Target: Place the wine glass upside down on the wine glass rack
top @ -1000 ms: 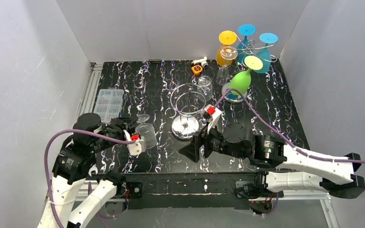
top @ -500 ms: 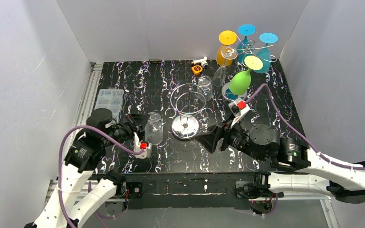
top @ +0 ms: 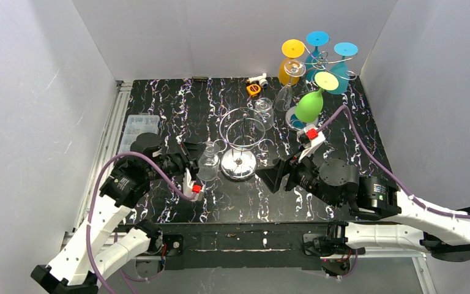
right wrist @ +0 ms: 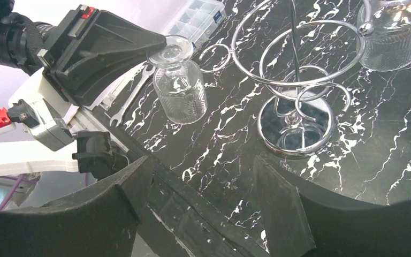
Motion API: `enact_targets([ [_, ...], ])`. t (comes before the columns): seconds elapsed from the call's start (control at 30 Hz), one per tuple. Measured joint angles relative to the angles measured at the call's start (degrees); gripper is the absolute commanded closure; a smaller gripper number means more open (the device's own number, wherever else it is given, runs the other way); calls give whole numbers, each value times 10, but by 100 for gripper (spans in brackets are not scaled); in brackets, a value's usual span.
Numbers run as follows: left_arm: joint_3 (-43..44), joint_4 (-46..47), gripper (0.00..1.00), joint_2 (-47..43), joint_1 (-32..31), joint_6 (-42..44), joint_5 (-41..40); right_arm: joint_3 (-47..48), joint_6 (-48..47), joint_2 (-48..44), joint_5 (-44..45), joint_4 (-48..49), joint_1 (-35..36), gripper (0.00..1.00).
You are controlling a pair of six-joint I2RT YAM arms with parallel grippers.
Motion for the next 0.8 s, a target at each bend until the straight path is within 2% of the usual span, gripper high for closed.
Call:
enact_targets([
  [0.8, -12, 68, 100, 82, -29, 47, -29, 0, -11, -19, 16, 1, 0, 24],
])
